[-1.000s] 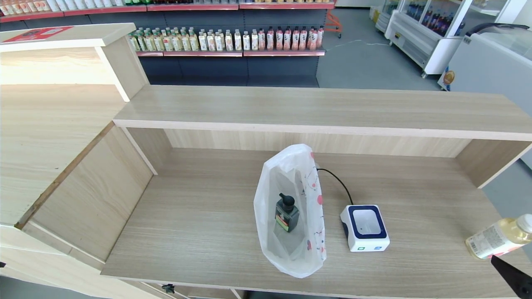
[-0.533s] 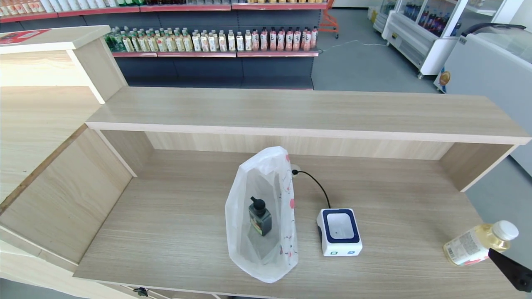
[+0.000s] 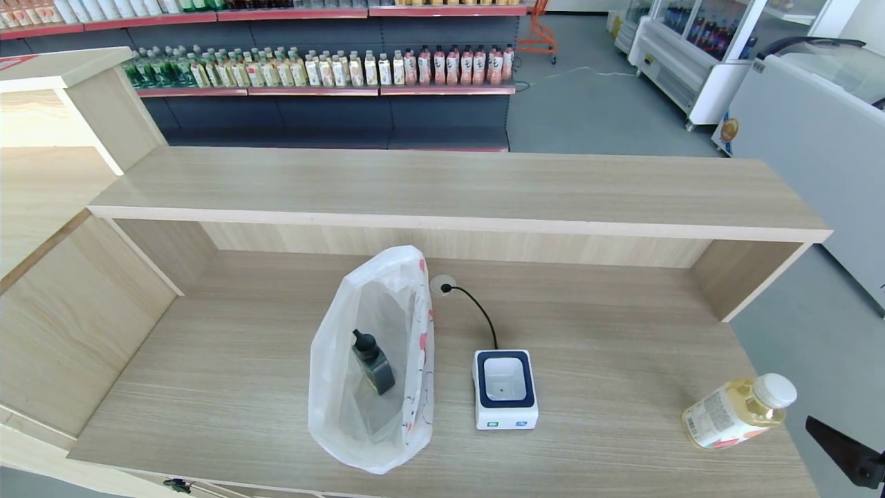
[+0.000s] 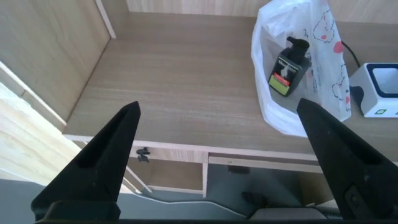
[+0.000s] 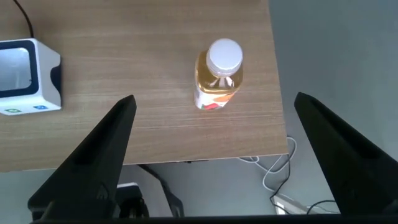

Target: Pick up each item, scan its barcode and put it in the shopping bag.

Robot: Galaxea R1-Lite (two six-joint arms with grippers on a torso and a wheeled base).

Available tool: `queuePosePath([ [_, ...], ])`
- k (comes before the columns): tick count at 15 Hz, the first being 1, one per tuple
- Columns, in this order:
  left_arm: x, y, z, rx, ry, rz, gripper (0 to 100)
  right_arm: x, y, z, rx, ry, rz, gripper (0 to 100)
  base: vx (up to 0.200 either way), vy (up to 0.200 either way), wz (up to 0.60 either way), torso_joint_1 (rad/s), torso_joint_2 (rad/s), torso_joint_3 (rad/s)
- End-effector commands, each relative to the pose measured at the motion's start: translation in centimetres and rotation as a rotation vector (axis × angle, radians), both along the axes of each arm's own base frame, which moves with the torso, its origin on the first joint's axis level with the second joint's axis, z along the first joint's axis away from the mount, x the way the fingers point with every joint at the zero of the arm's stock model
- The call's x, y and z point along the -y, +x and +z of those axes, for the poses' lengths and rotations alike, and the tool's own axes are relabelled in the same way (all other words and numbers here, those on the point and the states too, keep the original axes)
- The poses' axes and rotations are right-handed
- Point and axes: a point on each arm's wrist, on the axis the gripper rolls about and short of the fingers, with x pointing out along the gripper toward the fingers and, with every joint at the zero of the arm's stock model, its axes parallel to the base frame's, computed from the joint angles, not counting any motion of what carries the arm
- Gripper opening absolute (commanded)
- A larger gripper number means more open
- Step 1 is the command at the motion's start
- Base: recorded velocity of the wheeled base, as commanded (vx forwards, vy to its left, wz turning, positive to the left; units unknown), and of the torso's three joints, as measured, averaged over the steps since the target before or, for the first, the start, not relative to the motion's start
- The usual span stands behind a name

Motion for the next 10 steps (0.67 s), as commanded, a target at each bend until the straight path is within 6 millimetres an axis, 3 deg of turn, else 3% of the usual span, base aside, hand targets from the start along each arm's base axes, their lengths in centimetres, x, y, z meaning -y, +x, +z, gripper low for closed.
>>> queuePosePath([
  [1, -0.01, 0.0, -0.01, 0.0, 0.001, 0.0, 100, -0.01, 0.08, -0.05, -0.005, -0.001, 0.001, 100, -0.2, 0.0, 0.0, -0.002, 0.0, -0.002],
  [9, 0.0, 0.0, -0.01, 0.0, 0.001, -0.001, 100, -0.03, -0.28, -0.51, -0.049, 0.038, -0.004, 100, -0.2, 0.0, 0.0, 0.005, 0.01, 0.0],
  [10, 0.0, 0.0, -0.01, 0.0, -0.001, -0.001, 100, -0.03, -0.32, -0.56, -0.054, 0.039, -0.005, 100, 0.0, 0.0, 0.0, 0.0, 0.0, 0.0],
])
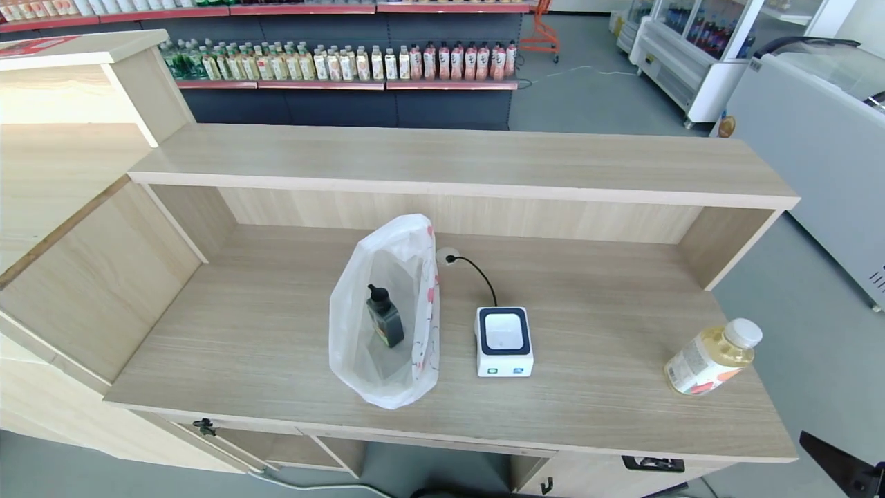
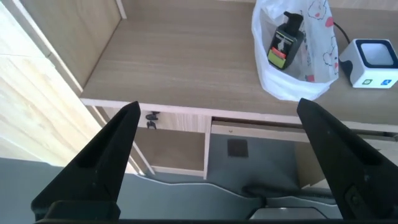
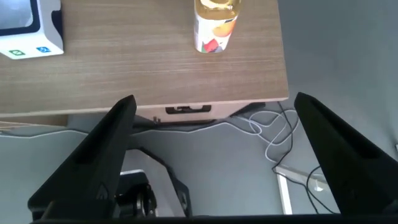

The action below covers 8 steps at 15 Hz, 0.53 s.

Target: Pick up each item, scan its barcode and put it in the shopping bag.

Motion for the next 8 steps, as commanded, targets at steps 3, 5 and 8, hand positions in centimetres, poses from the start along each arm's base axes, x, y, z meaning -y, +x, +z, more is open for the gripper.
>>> queuePosePath([
  [3, 0.0, 0.0, 0.0, 0.001, 0.008, -0.001, 100, 0.0, -0.01, 0.08, 0.004, 0.006, -0.001, 100, 0.0, -0.2, 0.0, -0.002, 0.0, 0.002],
  [5, 0.0, 0.0, 0.0, 0.001, 0.009, -0.001, 100, -0.02, 0.01, 0.06, 0.006, 0.032, -0.002, 100, 0.0, -0.2, 0.0, -0.01, 0.0, 0.012],
  [8, 0.0, 0.0, 0.0, 0.001, 0.009, -0.001, 100, -0.1, 0.04, 0.19, 0.014, 0.052, 0.03, 100, 0.0, -0.2, 0.0, 0.012, 0.0, 0.002],
])
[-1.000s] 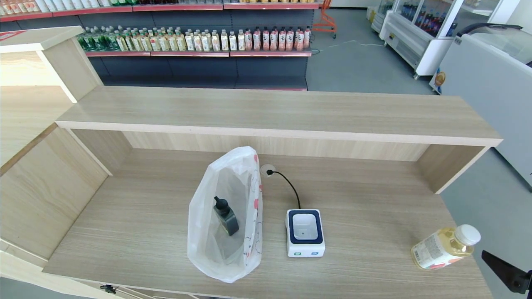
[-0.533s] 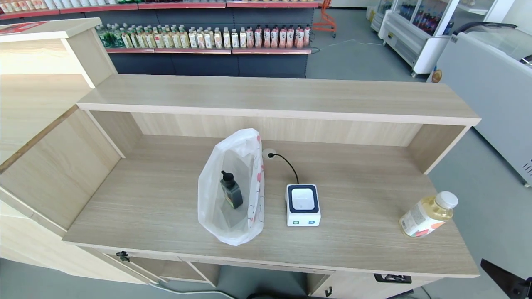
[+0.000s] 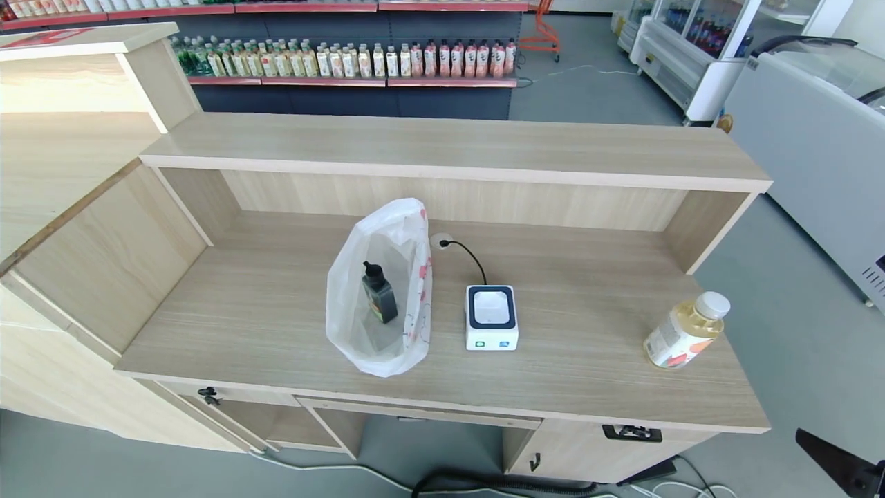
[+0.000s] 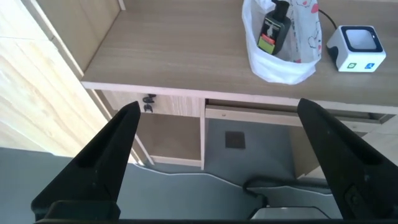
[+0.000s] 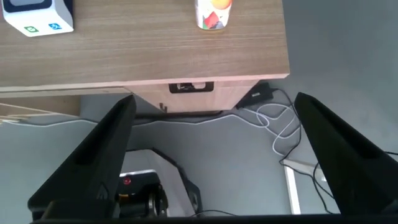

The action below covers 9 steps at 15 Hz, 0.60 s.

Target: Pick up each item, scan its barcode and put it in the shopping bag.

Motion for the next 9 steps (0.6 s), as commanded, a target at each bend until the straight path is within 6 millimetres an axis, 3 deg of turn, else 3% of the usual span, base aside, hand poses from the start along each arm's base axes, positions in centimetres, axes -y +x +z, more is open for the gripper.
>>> queuePosePath([
  [1, 0.0, 0.0, 0.0, 0.0, 0.0, 0.0, 100, 0.0, 0.0, 0.0, 0.004, 0.021, 0.016, 100, 0.0, -0.2, 0.0, -0.012, 0.01, -0.002],
  [4, 0.0, 0.0, 0.0, 0.0, -0.001, 0.0, 100, -0.1, 0.3, 0.4, 0.016, 0.071, 0.027, 100, 0.0, -0.2, 0.0, 0.005, 0.01, 0.001],
  [9, 0.0, 0.0, 0.0, 0.0, -0.009, 0.0, 100, -0.3, 2.4, 1.8, 0.0, 0.154, 0.13, 100, 0.0, 0.0, 0.0, 0.0, 0.0, 0.0],
])
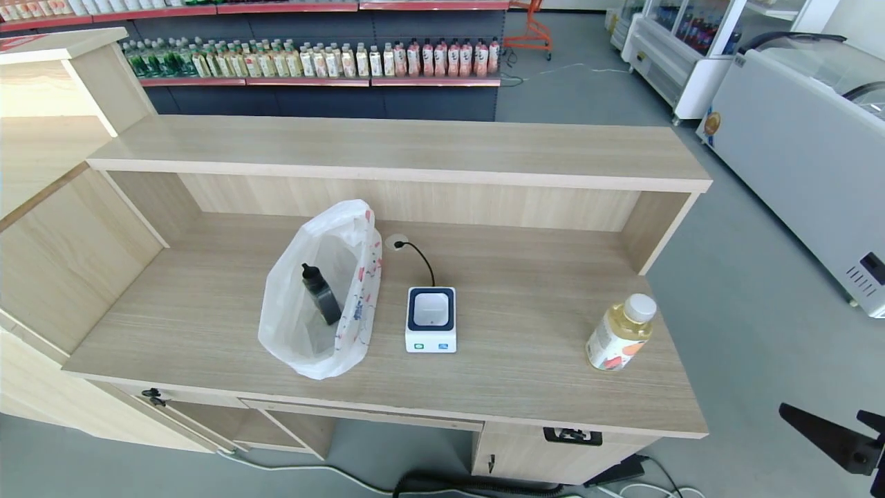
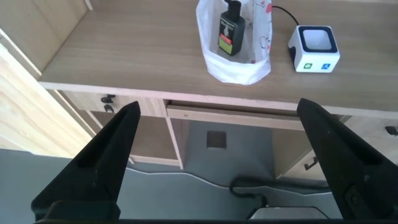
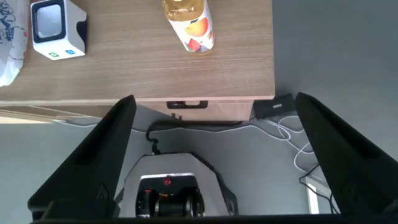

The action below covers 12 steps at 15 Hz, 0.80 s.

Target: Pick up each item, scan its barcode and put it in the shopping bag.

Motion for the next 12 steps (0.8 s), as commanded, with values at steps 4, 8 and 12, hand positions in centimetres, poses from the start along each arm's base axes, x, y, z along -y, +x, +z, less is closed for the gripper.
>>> queuePosePath([
  [4, 0.0, 0.0, 0.0, 0.0, -0.001, -0.001, 100, 0.3, 6.7, -0.5, -0.075, -0.028, -0.063, 100, 0.0, 0.0, 0.0, 0.0, 0.0, 0.0],
  [8, 0.0, 0.0, 0.0, 0.0, -0.001, -0.001, 100, -0.4, 9.7, -3.9, -0.104, -0.019, -0.142, 100, 0.0, 0.0, 0.0, 0.0, 0.0, 0.0],
  [12, 0.0, 0.0, 0.0, 0.0, -0.001, -0.001, 100, -0.7, 10.1, -6.2, -0.106, -0.036, -0.156, 100, 0.0, 0.0, 0.0, 0.0, 0.0, 0.0],
])
